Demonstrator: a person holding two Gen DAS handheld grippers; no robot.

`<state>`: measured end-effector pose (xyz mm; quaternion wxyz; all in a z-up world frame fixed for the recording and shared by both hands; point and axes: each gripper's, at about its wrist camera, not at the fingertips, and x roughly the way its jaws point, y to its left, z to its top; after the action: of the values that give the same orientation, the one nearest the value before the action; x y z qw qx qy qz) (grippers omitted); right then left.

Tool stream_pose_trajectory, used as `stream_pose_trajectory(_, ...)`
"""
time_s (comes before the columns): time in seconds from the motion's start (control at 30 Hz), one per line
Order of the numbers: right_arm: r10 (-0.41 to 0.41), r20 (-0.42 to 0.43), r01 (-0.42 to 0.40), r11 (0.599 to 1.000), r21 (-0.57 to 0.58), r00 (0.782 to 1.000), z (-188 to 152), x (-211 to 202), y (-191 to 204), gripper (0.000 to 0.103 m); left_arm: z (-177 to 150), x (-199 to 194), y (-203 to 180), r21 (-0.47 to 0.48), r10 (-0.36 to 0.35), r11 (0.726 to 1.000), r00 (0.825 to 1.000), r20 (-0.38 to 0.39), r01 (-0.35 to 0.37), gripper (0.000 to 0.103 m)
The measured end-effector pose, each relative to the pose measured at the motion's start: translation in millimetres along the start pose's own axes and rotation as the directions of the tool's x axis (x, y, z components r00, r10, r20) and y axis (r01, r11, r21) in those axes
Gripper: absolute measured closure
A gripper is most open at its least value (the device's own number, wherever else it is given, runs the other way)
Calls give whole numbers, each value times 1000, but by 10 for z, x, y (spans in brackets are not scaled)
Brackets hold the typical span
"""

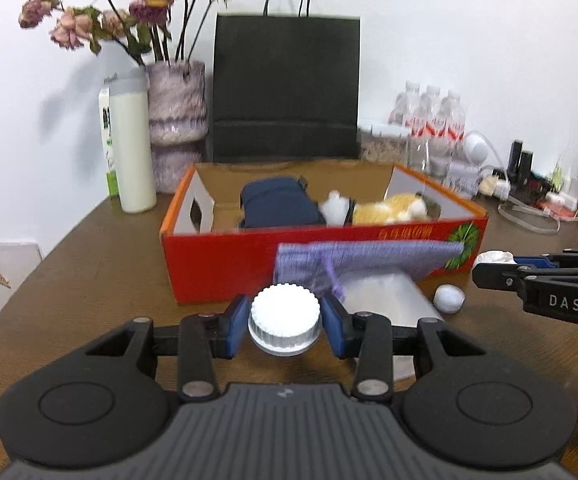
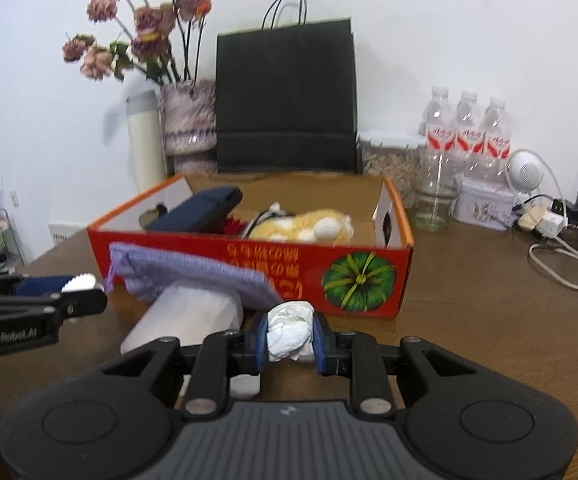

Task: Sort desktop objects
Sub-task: 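Carry the tissue and bottle cap over the cardboard box with both tools, then lower tissue and bottle cap into the box and open both tools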

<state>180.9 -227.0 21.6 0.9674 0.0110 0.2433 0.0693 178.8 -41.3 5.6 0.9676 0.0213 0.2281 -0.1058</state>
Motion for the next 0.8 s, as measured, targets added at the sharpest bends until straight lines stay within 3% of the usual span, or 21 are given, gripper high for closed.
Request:
stream_pose_trajectory(0.53,-18,179,7,998,59,984,639,37,-81,82,561,53,-13,-36,4,999,986,165,2,62)
stream_pose_trajectory(0.8,-7,188,-13,995,102,982,851,408,-185,82,725,343,30,-77,37,997,982,187,-23,62)
